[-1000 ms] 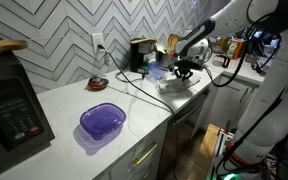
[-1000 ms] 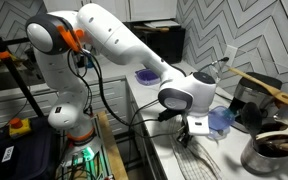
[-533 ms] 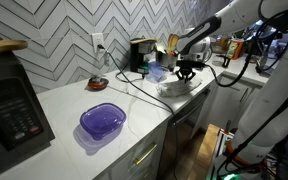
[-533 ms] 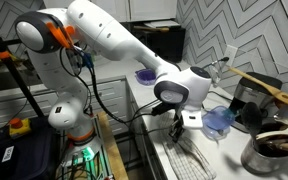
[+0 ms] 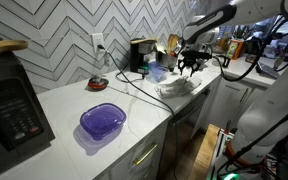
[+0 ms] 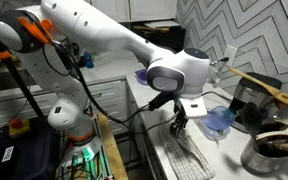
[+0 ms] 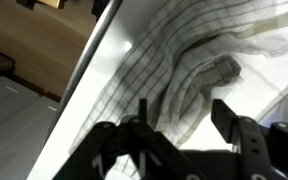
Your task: Use the towel on the counter top to wipe the counter top
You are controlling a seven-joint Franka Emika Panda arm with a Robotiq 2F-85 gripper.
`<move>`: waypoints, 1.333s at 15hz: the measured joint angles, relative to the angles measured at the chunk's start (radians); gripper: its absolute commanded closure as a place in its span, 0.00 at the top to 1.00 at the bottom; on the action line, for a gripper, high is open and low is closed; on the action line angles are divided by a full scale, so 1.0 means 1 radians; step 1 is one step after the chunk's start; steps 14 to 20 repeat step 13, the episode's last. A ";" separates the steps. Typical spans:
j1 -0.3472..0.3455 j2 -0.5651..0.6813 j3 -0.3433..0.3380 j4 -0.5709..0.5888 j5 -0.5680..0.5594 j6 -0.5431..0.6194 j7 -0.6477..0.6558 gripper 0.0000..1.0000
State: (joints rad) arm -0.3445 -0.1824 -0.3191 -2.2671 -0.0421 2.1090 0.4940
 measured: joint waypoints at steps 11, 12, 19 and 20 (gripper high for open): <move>-0.017 -0.254 -0.012 0.062 -0.009 -0.134 -0.497 1.00; -0.015 -0.259 -0.012 0.065 -0.008 -0.138 -0.501 1.00; -0.013 -0.260 -0.012 0.066 -0.008 -0.143 -0.502 1.00; -0.013 -0.260 -0.012 0.066 -0.008 -0.143 -0.502 1.00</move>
